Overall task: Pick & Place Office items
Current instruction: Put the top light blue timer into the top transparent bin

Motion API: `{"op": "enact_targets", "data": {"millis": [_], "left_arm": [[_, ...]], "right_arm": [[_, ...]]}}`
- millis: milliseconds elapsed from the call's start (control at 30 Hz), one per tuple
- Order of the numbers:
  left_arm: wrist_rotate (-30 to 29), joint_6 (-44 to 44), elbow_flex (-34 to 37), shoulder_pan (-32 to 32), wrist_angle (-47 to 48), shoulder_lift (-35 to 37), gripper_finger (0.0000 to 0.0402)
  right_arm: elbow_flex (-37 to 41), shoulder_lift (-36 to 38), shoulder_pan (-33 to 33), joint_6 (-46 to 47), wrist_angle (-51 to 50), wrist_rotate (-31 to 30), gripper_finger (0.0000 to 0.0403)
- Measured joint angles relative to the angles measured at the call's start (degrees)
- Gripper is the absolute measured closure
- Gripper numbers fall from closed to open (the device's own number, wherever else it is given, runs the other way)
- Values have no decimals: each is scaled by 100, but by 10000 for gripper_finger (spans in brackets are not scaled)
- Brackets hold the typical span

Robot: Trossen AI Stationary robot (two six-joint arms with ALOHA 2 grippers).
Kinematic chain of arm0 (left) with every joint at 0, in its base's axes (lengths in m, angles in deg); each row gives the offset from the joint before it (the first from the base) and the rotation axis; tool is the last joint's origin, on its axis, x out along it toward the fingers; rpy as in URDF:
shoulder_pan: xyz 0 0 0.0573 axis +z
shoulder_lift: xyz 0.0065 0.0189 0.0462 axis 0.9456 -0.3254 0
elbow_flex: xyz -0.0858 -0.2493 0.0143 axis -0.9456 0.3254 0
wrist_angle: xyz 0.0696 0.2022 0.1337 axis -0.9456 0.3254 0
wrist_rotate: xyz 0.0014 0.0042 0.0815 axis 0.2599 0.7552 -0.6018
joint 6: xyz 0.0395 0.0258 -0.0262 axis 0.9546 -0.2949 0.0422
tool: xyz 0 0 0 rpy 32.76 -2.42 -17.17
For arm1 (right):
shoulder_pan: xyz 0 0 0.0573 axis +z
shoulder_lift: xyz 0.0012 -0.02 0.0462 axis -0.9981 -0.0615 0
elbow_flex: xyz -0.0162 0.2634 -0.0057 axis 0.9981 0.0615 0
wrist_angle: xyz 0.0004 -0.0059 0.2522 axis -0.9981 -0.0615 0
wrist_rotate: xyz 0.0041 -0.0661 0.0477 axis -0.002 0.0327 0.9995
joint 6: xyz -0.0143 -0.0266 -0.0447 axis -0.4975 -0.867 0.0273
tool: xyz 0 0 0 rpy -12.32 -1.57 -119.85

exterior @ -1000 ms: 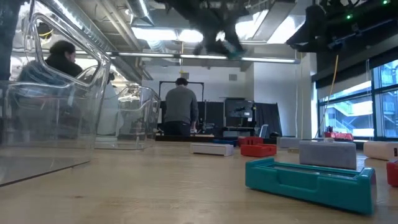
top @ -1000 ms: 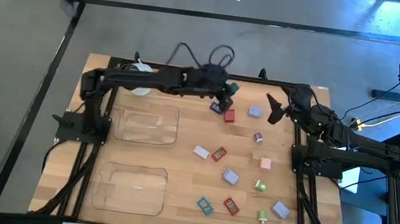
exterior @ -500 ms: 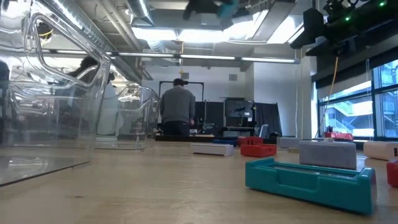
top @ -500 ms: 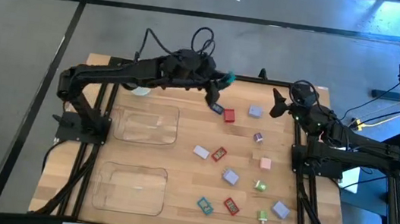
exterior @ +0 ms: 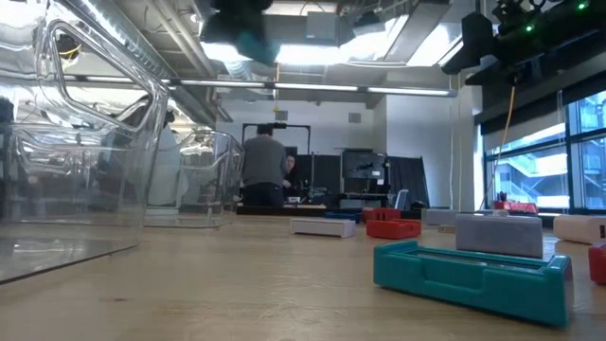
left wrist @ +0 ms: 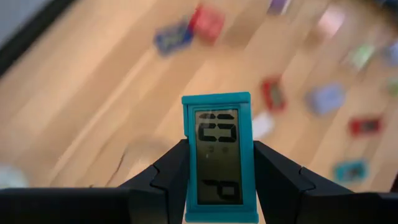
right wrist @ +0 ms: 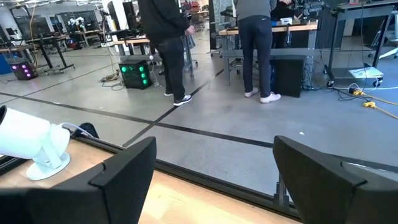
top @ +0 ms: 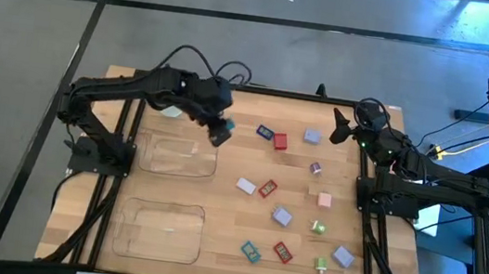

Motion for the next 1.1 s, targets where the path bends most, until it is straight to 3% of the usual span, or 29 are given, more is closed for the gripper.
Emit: {"op": "enact_targets", "data": {"millis": [167,433,733,1100], "left_arm": [[-348,-95,199,-189,752,-35,256],[-303,-63,1428,-183,678,-33,256],[57,-161,3162,-55,-894,-35,256],[-153,-470,4271,-40,-1930,-35,256]], "right_arm": [[0,0,0,0,0,0,76],[0,0,0,-2,2,0,76],[0,0,0,-2,0,0,76],[0,0,0,-3,2,0,76]]}}
